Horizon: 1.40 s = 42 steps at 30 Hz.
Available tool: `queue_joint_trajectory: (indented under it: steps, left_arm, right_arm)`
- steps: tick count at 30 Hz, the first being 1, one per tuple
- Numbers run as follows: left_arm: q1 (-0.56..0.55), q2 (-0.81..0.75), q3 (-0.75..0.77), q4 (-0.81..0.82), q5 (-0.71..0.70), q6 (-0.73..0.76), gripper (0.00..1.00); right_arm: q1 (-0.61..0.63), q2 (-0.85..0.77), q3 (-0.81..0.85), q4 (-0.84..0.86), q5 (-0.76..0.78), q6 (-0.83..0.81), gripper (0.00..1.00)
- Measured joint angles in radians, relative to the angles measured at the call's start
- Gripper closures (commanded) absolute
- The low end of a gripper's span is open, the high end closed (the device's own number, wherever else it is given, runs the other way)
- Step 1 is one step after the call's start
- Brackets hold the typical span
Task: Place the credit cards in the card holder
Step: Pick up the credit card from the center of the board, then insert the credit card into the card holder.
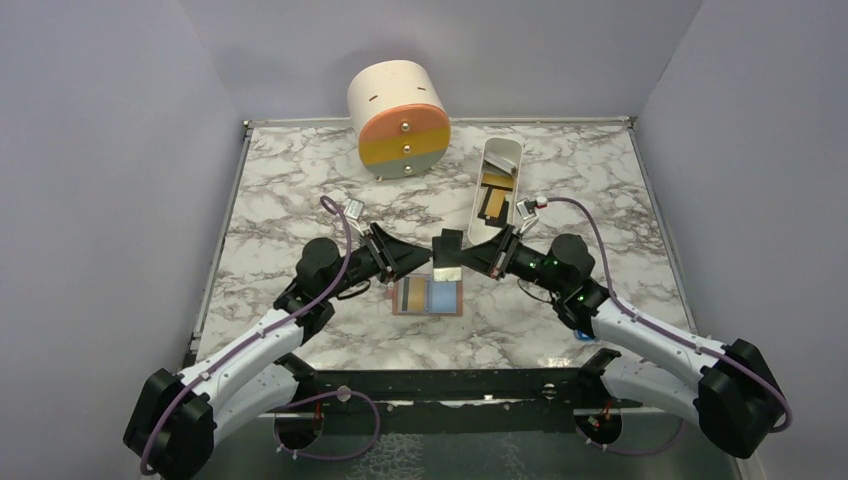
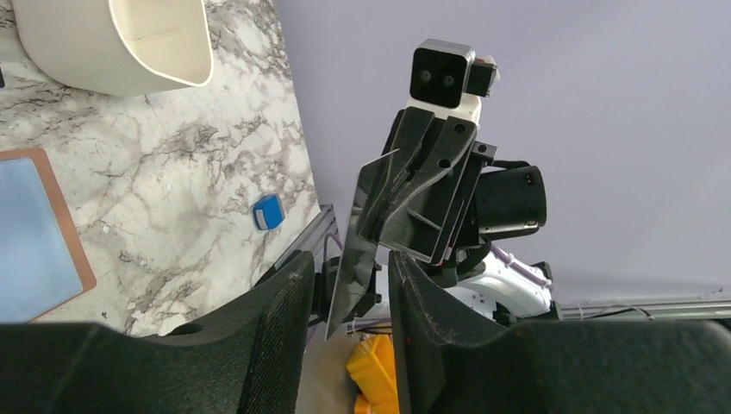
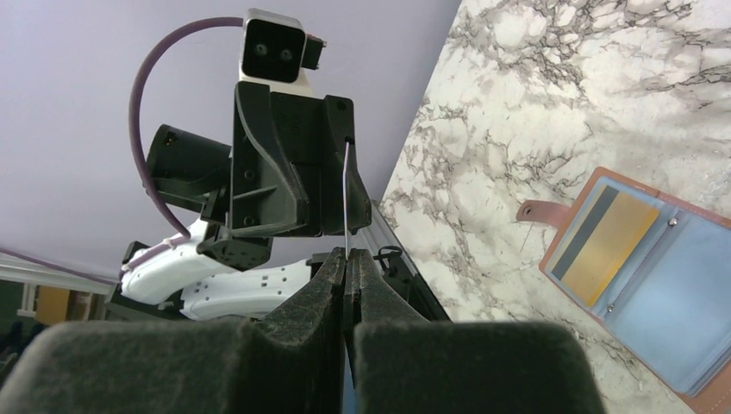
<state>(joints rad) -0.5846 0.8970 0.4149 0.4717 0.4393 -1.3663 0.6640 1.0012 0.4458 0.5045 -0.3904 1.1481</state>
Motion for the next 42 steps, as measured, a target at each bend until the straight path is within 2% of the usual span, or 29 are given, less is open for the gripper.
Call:
queue_joint_trajectory:
  steps: [3, 5, 7, 8, 12, 14, 21, 24, 29, 34, 37, 42]
  left_arm:
    - [0.0, 0.01, 0.0, 0.01, 0.005, 0.0, 0.68]
    - [0.0, 0.022, 0.005, 0.017, 0.012, 0.003, 0.81]
    - [-0.001, 0.04, 0.014, 0.023, 0.024, 0.01, 0.99]
    - [-0.002, 0.049, 0.017, 0.027, 0.026, 0.012, 1.0]
    - [-0.002, 0.066, 0.022, 0.035, 0.031, 0.027, 1.0]
    - [-0.002, 0.07, 0.029, 0.035, 0.032, 0.036, 1.0]
    - [0.0, 0.082, 0.042, 0.037, 0.059, 0.082, 1.0]
    - [0.002, 0.085, 0.042, 0.037, 0.073, 0.102, 1.0]
    - [0.019, 0.117, 0.023, 0.044, 0.092, 0.137, 1.0]
    - [0.069, 0.153, -0.015, 0.039, 0.109, 0.184, 1.0]
    - [0.109, 0.17, -0.032, 0.012, 0.117, 0.237, 1.0]
    - [0.152, 0.233, -0.034, -0.046, 0.13, 0.341, 1.0]
  right_arm:
    - [0.0, 0.019, 0.0, 0.013, -0.005, 0.005, 0.99]
    - [0.0, 0.028, 0.0, 0.022, -0.008, 0.011, 0.99]
    - [0.0, 0.034, 0.0, 0.032, -0.011, 0.014, 0.99]
    - [0.0, 0.037, 0.0, 0.037, -0.013, 0.016, 0.99]
    - [-0.002, 0.043, 0.0, 0.048, -0.015, 0.022, 0.98]
    - [-0.003, 0.045, 0.0, 0.049, -0.014, 0.022, 0.94]
    - [-0.003, 0.038, 0.0, -0.023, -0.01, -0.013, 0.59]
    - [-0.002, 0.003, 0.0, -0.126, 0.027, -0.063, 0.52]
    - [-0.002, -0.065, 0.0, -0.283, 0.105, -0.146, 0.51]
    - [-0.002, -0.094, -0.009, -0.385, 0.16, -0.219, 0.53]
    - [-0.002, -0.058, -0.011, -0.414, 0.169, -0.263, 0.55]
    - [-0.002, 0.095, -0.011, -0.456, 0.169, -0.32, 0.58]
